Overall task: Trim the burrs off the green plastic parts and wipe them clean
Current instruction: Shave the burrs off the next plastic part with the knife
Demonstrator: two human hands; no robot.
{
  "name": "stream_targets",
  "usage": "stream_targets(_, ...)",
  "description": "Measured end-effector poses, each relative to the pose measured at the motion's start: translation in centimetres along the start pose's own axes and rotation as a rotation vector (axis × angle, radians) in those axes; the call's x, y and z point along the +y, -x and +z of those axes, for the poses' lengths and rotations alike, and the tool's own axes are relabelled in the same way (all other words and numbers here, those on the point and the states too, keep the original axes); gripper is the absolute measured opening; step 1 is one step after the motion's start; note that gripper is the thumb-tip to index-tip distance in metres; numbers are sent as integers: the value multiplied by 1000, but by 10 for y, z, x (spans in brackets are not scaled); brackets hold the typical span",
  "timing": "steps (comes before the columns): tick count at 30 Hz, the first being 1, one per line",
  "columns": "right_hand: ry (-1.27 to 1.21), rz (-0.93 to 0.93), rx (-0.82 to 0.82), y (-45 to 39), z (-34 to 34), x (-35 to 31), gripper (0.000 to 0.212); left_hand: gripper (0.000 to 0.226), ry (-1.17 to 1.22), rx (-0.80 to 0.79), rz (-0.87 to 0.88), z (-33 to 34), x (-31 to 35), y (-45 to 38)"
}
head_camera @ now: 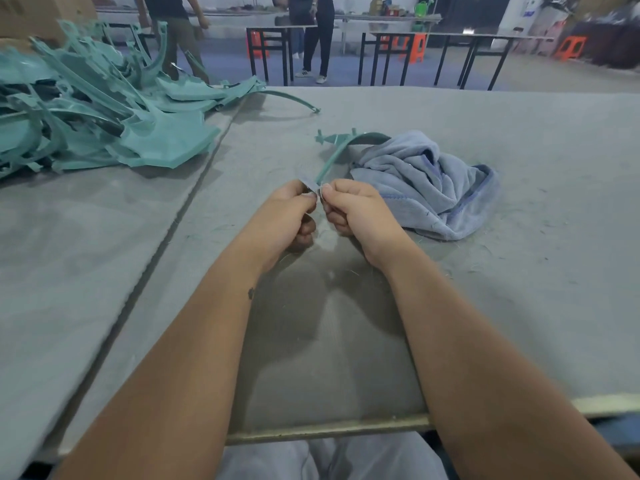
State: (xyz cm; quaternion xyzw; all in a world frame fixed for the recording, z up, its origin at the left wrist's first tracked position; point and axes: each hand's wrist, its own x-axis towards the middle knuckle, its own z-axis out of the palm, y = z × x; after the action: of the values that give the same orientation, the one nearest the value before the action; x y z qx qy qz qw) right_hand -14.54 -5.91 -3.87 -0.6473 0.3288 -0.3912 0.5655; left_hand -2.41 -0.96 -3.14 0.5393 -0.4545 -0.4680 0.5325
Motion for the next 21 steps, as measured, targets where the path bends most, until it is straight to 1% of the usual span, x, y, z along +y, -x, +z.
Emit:
stream_targets(2,23,0,-23,0,1,0,37,9,73,10,-10,0,1,0)
stream_targets(5,24,-28,-50,0,1,2,36,9,174,-55,36,-1,0,2)
stream_targets(7,7,-59,-46,-1,1,3,36,24,135,-57,77,-2,-4,0)
stream_targets(8,8,-72,-37,-2,0,4,34,24,92,-44,94,-3,-4,-1)
stream_targets(11,21,-99,-2,-5,1,7,29,9,-27,-11,132,-3,-6,-3)
stream_targets(12,27,-102,16,-6,0,8,30,9,-53,6,143,-4,-7,-3)
stream_targets(15,-3,-83,144,-10,-4,11,35,14,-136,46,181,-3,-8,-2)
stream_targets(18,-165,-23,274,-14,-11,11,40,23,-147,62,192,-3,-8,3)
stream_targets(20,-178,-5,288,-15,-12,12,41,28,-163,112,196,-6,-6,2)
stream_targets(21,-148,-8,259,-15,-12,12,42,25,-163,126,193,-7,-5,1)
